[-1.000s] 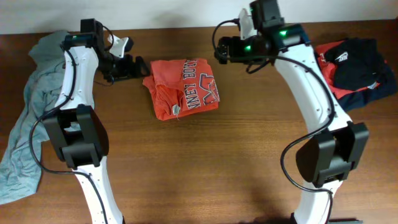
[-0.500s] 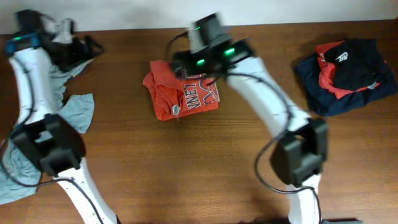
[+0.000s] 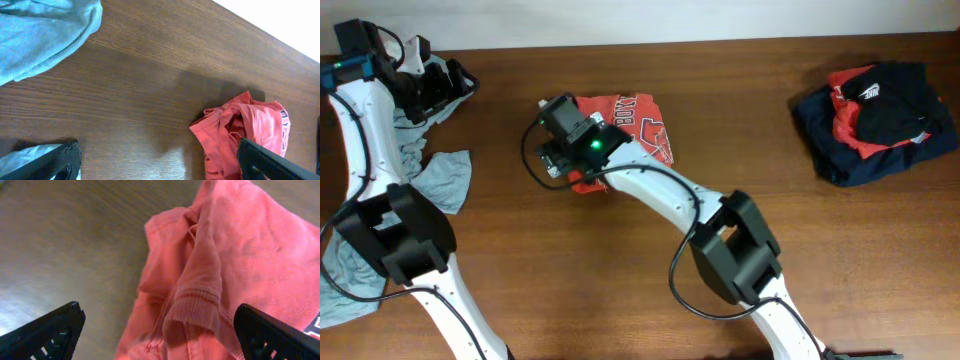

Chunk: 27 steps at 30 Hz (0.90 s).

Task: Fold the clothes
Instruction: 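Grasp the folded red-orange shirt with the right gripper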

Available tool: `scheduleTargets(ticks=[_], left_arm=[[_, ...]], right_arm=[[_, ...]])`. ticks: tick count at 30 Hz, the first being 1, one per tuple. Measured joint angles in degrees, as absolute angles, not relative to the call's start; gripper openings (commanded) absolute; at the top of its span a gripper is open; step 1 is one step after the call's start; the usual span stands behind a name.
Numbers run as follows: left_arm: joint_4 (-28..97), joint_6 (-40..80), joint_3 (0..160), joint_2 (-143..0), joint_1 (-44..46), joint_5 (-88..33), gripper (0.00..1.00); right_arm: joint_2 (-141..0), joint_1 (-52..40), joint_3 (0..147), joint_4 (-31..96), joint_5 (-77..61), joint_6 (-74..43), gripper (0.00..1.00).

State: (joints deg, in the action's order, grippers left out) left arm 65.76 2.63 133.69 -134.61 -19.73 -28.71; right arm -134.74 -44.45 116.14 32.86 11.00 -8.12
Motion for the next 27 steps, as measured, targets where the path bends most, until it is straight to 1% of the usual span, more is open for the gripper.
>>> scheduleTargets(ticks=[5, 12, 13, 14, 15, 17, 18, 21, 24, 25, 27], left_arm=[[66.15, 2.61, 133.69, -134.61, -19.73, -28.45, 0.99], [66.19, 1.78, 133.69, -134.61, -19.73, -28.16, 0.99], [66.19, 1.72, 133.69, -134.61, -19.73, -28.05, 0.99], [66.19, 1.56, 133.69, -134.61, -19.73, -28.05, 0.99], [66.19, 1.54, 133.69, -134.61, -19.73, -28.03, 0.99], [66.19, 1.54, 133.69, -134.61, -19.73, -28.03, 0.99], [66.19, 1.52, 133.69, -134.61, -19.73, -28.01, 0.99], [66.19, 1.52, 133.69, -134.61, -19.73, -28.01, 0.99], [66.19, 1.52, 133.69, -134.61, -19.73, -28.01, 0.99], [66.19, 1.52, 133.69, -134.61, -19.73, -28.01, 0.99], [66.19, 1.50, 133.69, -134.61, -19.73, -28.01, 0.99]], right_arm=[[-137.97, -44.58, 116.14, 31.64, 17.43, -6.81, 0.99], [-140.33, -43.88, 116.14, 30.98, 18.24, -5.37, 0.99], [-140.33, -43.94, 116.14, 30.94, 18.26, -5.32, 0.97], [-140.33, -43.99, 116.14, 30.94, 18.44, -5.19, 0.91], [-140.35, -43.99, 116.14, 31.00, 18.46, -4.86, 0.87], [-140.44, -44.05, 116.16, 31.22, 18.50, -4.51, 0.73], [-140.55, -44.10, 116.16, 31.64, 18.57, -4.62, 0.64], [-141.16, -44.25, 116.27, 32.99, 18.81, -4.40, 0.44], [-141.71, -44.34, 116.40, 34.20, 19.66, -4.47, 0.11], [-141.73, -44.36, 116.55, 34.74, 20.03, -4.43, 0.04], [-141.73, -44.36, 117.30, 36.60, 20.58, -4.43, 0.04]])
